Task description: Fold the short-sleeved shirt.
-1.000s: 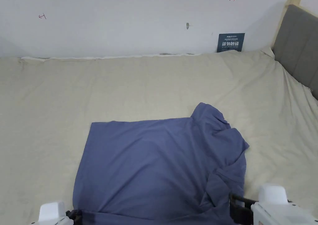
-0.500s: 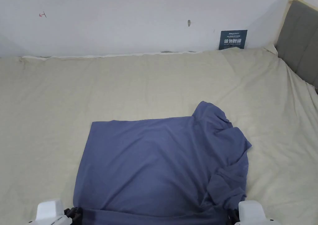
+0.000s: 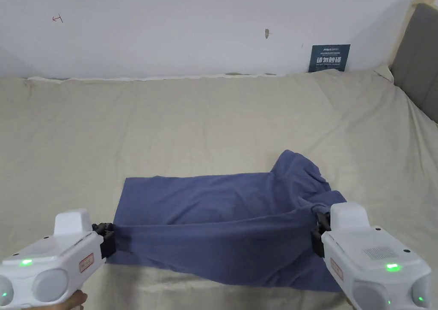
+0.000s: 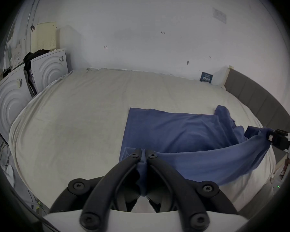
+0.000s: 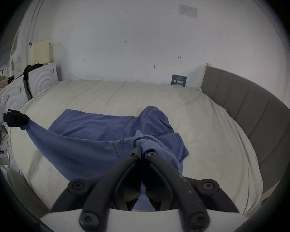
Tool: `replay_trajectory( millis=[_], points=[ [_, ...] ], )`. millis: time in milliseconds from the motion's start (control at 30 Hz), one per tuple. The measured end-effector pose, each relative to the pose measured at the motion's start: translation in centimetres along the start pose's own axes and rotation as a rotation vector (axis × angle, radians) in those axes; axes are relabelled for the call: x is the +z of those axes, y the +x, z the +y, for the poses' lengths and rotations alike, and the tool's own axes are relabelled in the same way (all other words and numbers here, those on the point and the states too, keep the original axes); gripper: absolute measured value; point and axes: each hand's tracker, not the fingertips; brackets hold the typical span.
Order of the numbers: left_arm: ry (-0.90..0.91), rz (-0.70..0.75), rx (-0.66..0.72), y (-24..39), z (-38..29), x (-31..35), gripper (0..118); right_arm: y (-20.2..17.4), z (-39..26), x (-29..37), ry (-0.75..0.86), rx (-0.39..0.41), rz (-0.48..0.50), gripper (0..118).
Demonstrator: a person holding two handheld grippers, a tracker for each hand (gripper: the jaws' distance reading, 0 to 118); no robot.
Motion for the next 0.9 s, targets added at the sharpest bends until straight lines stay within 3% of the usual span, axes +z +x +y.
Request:
replay_trajectory(
  millis=[300,500,567,633,733,767,833,900],
  points=[
    [-0.197,0.037,-0.02,0.8,1.1,-11.8,4,0.1,-0.7,-12.5,-0.237,-0.06,-0.005,6],
    [-0.323,0.067,0.006,0.8,-0.5,-15.5,6,0.0,-3.1,-15.8,-0.35,-0.099,-0.01,7],
    [-0.308,0.07,0.019,0.7,-0.3,-15.1,19,-0.2,-3.1,-15.4,-0.339,-0.096,-0.012,7],
    [-0.305,0.086,0.034,0.6,0.4,-14.6,74,-0.9,-2.3,-14.0,-0.333,-0.085,-0.017,30],
    [-0.227,0.042,0.096,0.6,1.6,-11.8,96,0.0,-1.1,-12.0,-0.242,-0.111,0.005,51],
    [-0.17,0.011,0.116,0.7,2.2,-10.3,111,0.2,-0.4,-10.7,-0.189,-0.118,0.001,67],
    [-0.059,-0.014,0.119,1.4,3.4,-7.1,116,0.4,1.1,-7.7,-0.097,-0.128,-0.017,95],
    [0.018,-0.024,0.087,2.2,4.5,-3.8,116,1.0,2.5,-4.1,0.018,-0.132,-0.029,101]
  ],
)
